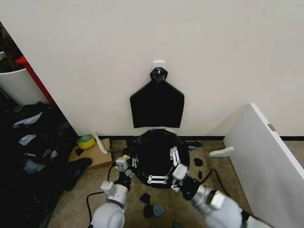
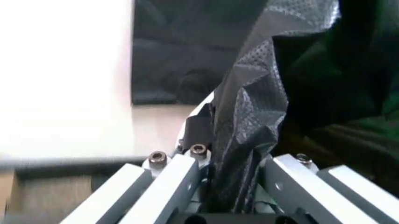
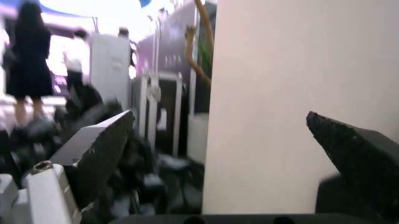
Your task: Place the garbage bag over the trash bin.
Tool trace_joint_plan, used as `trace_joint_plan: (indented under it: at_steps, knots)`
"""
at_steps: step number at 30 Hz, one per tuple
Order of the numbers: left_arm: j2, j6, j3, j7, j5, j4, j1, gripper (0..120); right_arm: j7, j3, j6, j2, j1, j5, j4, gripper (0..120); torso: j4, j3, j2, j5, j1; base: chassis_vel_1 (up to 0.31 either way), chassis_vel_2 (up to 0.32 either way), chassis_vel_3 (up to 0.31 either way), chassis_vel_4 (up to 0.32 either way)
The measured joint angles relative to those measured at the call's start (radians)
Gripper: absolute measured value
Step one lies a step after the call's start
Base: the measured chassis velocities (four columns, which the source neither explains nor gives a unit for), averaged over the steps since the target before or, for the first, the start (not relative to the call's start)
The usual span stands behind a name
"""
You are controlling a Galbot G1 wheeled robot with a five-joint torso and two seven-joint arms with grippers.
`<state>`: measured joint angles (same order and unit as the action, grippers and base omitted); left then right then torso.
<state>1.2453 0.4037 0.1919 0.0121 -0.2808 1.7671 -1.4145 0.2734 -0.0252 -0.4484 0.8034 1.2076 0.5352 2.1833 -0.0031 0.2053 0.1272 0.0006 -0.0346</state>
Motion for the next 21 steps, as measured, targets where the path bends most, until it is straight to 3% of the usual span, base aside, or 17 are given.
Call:
trace_joint_plan:
  at_steps: [7,15,21]
  knots:
    - [-0.005,0.182,0.012,0.103,0.066,-0.067,0.008,1,0.133,-0.124,0.071,-0.032,-0.063,0.175,-0.116,100,0.0000,0.000,0.000,0.0001,0.000,0.000,0.000,0.000,0.000]
    - [-0.007,0.214,0.014,0.143,0.060,-0.036,-0.001,1,0.328,-0.163,0.076,-0.026,-0.097,0.141,-0.317,100,-0.0002,0.000,0.000,0.0004,0.000,0.000,0.000,0.000,0.000]
    - [-0.006,0.224,0.018,0.169,0.058,-0.018,-0.023,1,0.309,-0.156,0.076,-0.013,-0.100,0.065,-0.339,100,-0.0001,0.000,0.000,0.0002,0.000,0.000,0.000,0.000,0.000]
